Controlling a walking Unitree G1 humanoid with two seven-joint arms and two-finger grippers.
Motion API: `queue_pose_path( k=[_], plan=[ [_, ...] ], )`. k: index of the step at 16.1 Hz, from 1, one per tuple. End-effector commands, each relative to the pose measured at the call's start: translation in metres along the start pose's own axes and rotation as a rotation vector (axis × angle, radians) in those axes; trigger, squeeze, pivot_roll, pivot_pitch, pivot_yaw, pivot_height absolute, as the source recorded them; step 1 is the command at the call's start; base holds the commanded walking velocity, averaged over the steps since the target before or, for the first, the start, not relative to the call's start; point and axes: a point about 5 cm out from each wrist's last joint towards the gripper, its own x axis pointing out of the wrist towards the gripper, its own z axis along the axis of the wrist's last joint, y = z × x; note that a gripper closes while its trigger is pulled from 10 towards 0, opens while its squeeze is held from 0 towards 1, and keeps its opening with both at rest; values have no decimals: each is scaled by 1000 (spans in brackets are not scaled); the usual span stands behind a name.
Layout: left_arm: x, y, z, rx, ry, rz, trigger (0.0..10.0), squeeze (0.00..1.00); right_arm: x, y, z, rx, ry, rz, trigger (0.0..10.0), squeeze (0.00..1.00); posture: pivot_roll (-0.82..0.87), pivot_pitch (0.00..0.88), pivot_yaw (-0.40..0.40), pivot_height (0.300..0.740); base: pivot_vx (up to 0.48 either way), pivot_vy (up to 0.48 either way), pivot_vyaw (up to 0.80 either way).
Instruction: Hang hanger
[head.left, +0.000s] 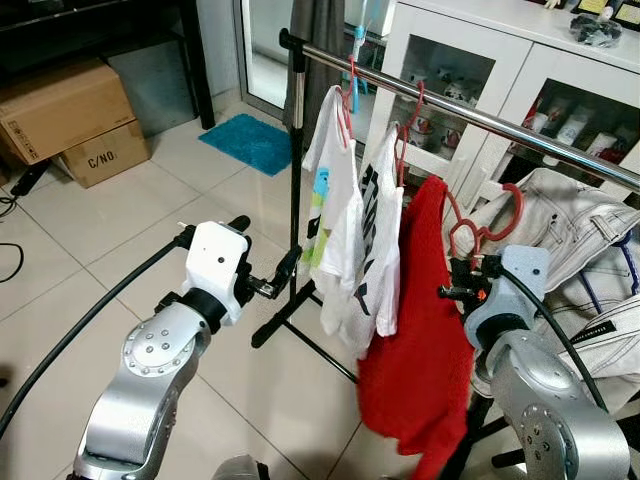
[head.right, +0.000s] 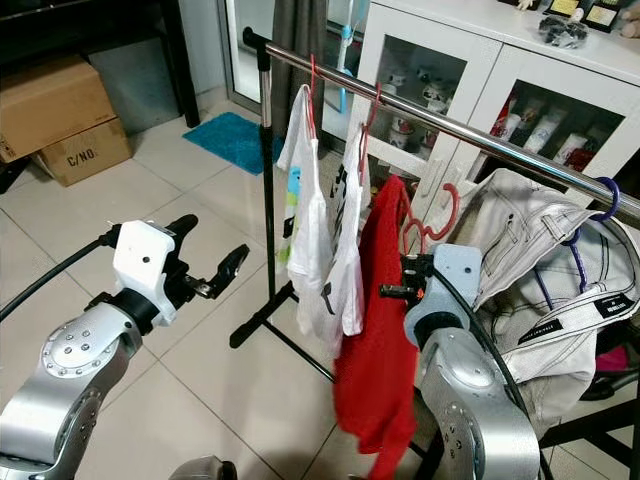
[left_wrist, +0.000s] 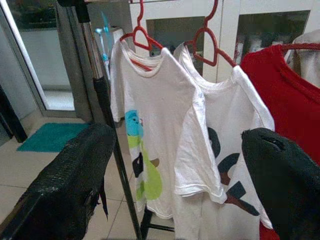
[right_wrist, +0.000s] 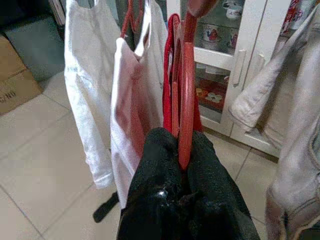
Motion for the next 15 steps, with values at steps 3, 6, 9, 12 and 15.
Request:
queue_pose_path(
  k=[3, 6, 9, 12, 15],
  plan=[
    [1, -3, 4, 11, -19, 2, 10000, 0, -4, -4, 14, -2, -88, -23, 10000, 0, 59, 32, -71, 740, 0, 0, 0],
    [1, -2, 4, 11, -17, 9, 10000, 0, -2, -4, 19, -52, -131, -31, 10000, 0, 60, 36, -71, 740, 0, 0, 0],
    [1, -2, 4, 10, -17, 15, 10000, 0, -2, -4, 19, -20, -126, -28, 10000, 0, 62, 38, -71, 740, 0, 0, 0],
    [2, -2, 5, -26, -23, 17, 10000, 0, -2, -4, 17, -15, -125, -27, 10000, 0, 57, 40, -70, 740, 0, 107, -229],
    [2, -3, 5, -24, -22, 15, 10000, 0, -3, -7, 17, -15, -128, -39, 10000, 0, 57, 42, -71, 740, 0, 469, -800]
  ],
)
